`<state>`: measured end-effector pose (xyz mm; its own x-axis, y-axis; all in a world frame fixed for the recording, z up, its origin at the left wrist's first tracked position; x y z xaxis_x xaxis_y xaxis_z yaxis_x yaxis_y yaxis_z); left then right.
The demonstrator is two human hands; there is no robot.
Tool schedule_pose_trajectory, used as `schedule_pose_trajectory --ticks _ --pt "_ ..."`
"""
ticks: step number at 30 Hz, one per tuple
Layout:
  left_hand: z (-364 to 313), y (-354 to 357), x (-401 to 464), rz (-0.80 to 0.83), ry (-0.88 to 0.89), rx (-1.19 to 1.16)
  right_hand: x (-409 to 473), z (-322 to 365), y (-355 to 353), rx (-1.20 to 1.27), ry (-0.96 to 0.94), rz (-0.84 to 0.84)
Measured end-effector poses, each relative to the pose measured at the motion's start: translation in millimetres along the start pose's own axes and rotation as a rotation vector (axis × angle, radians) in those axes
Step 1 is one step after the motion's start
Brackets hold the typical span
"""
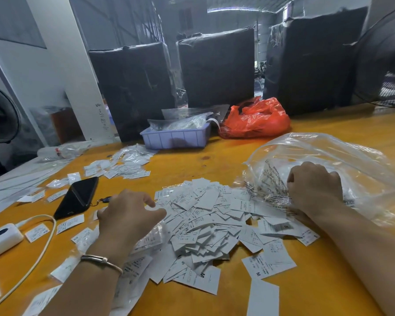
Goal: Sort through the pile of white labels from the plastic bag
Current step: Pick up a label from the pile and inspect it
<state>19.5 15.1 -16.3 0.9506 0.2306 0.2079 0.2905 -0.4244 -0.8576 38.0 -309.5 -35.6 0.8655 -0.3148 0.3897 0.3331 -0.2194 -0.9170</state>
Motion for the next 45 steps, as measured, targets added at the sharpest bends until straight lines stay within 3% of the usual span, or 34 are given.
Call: schedule_pose_trajectory --ticks 5,9,17,23,25,28,31,33,39,45 --pt "-5.1 10.3 -2.3 0.038 0.083 -0.152 2.5 -0.6 5.5 -0.060 0.001 0.076" --pt "-9.8 17.8 -7.2 0.097 0.176 -0.383 3.8 -3.1 6.4 -0.048 0.029 0.021" --pt "-13.8 22.3 -10.7 0.116 0.293 -0.425 2.7 -3.2 4.8 0.277 0.041 -0.188" --pt "-13.8 23.7 -10.5 0.126 0.312 -0.408 -8.1 1.9 -18.5 0.785 -0.036 -0.468" --pt "-14.8 23.7 -11.1 0.127 0.323 -0.418 -12.8 7.7 -25.5 1.008 -0.031 -0.386" --pt "-17.0 22.4 -12.3 0.142 0.326 -0.507 -23.5 21.5 -33.6 1.446 -0.059 -0.017" --pt "-21.3 21.0 -13.7 0.197 0.320 -0.694 -34.7 35.0 -36.6 1.594 -0.174 0.308" --pt "-26.1 19.3 -16.4 0.279 0.321 -0.801 -41.3 41.5 -38.2 1.608 -0.279 0.426" --pt "-36.2 15.5 -26.5 0.594 0.328 -1.023 -53.6 51.1 -40.3 1.511 -0.476 0.481" --pt "-35.9 15.1 -28.2 0.626 0.328 -1.056 -56.8 52.1 -40.5 1.503 -0.518 0.482"
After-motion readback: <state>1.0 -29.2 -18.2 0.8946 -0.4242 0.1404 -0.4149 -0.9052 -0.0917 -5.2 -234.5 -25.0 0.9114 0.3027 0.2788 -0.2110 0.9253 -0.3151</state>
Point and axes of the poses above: each hand's wrist, its own x-axis towards the middle knuckle, its own y-axis out of the palm, z = x × y, the point moved 1 cm from there along x, towards the middle knuckle, and after that the axes turned 14 degrees about -x, right-handed, at the moved point
